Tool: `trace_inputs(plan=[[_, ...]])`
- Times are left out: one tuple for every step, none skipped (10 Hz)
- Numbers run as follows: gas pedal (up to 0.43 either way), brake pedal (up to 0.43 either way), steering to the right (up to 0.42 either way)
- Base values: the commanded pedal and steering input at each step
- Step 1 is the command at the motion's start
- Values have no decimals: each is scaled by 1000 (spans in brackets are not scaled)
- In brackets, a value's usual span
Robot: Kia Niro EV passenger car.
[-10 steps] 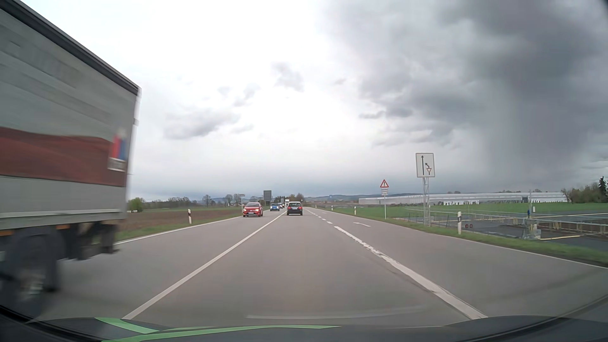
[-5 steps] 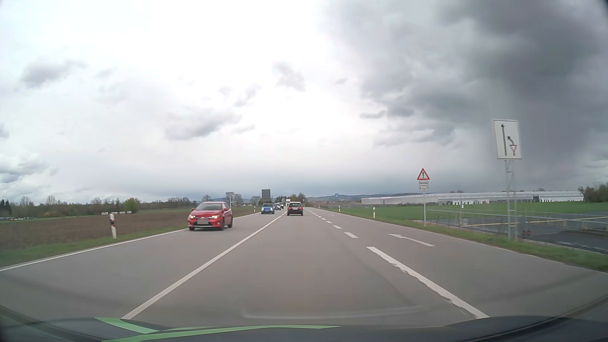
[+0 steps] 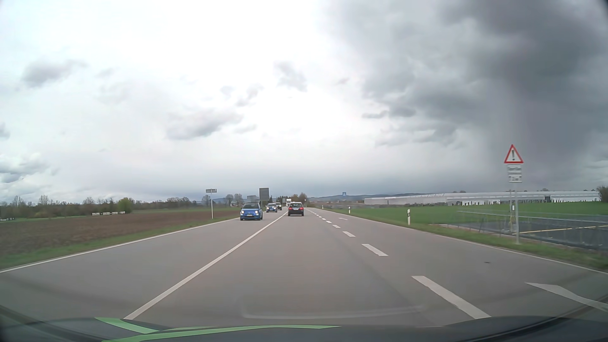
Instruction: Follow the waypoints while adhering to traffic rules and regulations
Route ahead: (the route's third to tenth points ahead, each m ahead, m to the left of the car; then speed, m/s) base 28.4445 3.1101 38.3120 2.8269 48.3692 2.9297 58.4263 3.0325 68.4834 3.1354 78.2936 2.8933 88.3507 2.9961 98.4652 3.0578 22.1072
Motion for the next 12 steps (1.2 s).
trace_inputs(plan=[[98,0,-2],[110,0,-2],[110,0,-2],[110,0,-2],[110,0,-2],[118,0,-2],[130,0,-2],[130,0,-2],[130,0,-2],[130,0,-1],[138,0,-1],[138,0,-1]])
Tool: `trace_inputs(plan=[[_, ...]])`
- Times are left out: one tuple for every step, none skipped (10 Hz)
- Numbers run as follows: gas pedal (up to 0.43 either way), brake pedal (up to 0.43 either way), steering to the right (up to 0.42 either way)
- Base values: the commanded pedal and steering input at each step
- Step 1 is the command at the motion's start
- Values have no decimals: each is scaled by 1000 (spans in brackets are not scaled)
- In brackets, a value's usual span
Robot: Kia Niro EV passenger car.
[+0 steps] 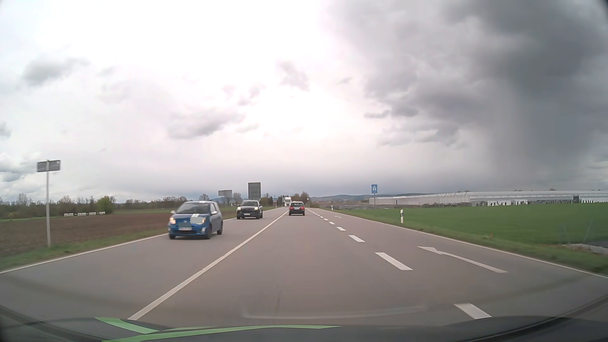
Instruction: Follow the waypoints while adhering to traffic rules and regulations
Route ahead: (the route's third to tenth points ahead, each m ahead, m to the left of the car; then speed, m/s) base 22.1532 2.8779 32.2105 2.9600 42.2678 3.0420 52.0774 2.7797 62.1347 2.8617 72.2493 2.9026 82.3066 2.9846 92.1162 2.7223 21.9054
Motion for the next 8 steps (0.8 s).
trace_inputs(plan=[[150,0,-1],[157,0,-1],[157,0,-1],[157,0,-1],[169,0,0],[169,0,-1],[169,0,-1],[169,0,-1]])
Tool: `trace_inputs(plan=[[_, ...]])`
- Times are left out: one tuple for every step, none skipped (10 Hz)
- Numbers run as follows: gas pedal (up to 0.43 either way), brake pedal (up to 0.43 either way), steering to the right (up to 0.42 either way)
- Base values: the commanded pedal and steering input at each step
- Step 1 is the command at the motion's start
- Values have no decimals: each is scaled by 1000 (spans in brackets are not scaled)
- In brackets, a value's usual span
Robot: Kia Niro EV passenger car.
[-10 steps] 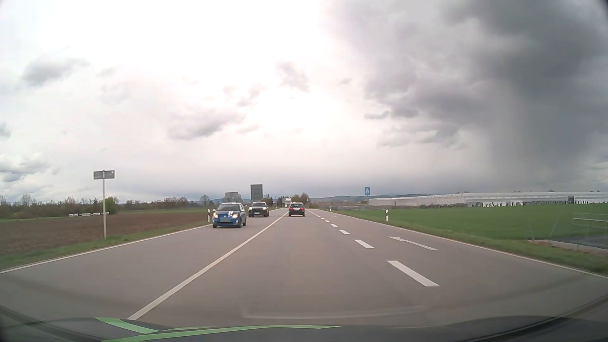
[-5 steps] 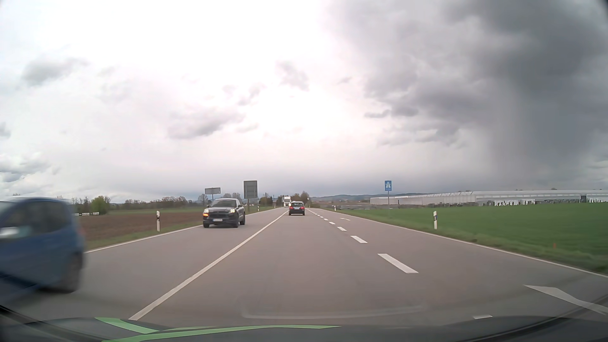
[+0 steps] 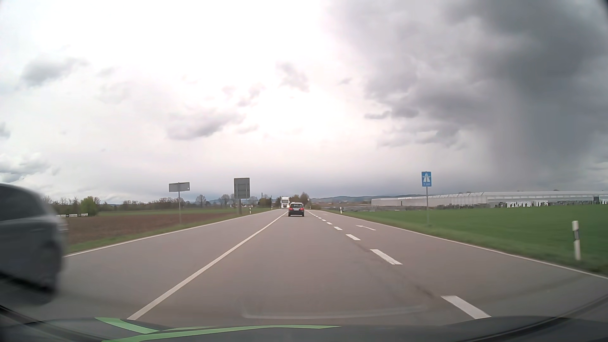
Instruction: Follow the waypoints while adhering to traffic rules and regulations
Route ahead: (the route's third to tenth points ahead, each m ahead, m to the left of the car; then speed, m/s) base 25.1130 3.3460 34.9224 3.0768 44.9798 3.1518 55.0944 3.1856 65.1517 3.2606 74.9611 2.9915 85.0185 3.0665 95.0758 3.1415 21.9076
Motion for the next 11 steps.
trace_inputs(plan=[[169,0,0],[169,0,-1],[169,0,-1],[169,0,-1],[169,0,-1],[169,0,-1],[169,0,-1],[169,0,-1],[169,0,-2],[169,0,-2],[169,0,-2]])
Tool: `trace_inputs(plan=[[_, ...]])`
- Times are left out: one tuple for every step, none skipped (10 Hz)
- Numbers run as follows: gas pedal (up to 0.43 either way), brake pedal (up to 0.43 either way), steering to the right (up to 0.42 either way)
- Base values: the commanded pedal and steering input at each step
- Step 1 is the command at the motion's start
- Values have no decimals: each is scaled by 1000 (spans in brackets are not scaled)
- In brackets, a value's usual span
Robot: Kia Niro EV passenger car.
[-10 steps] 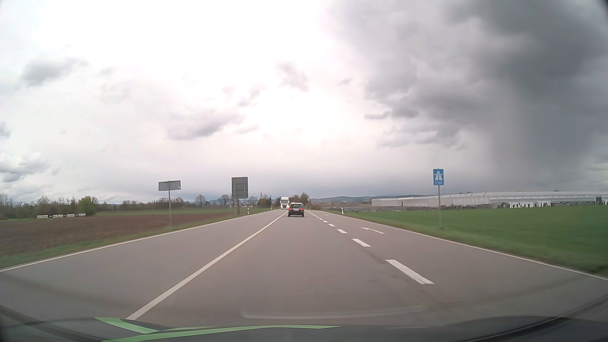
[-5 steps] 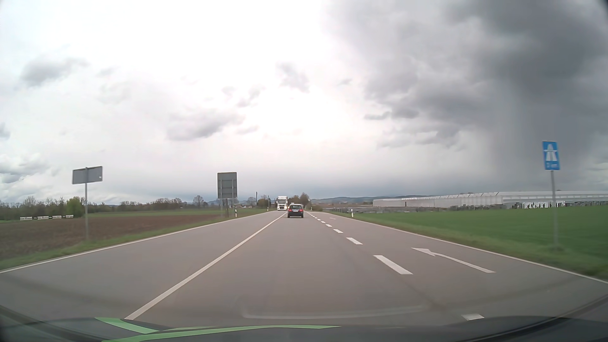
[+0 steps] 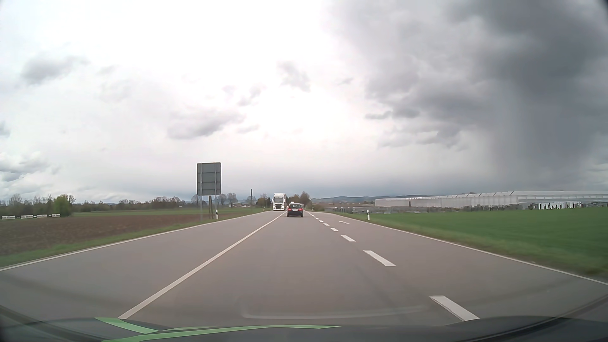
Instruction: Follow the waypoints while adhering to traffic rules and regulations
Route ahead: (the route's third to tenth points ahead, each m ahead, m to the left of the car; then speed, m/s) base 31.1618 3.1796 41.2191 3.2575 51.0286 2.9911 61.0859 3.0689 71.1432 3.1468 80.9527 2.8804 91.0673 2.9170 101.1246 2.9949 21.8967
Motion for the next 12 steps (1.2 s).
trace_inputs(plan=[[169,0,-2],[169,0,-2],[169,0,-2],[169,0,-2],[169,0,-2],[169,0,-2],[169,0,-3],[169,0,-2],[169,0,-3],[169,0,-2],[169,0,-3],[169,0,-3]])
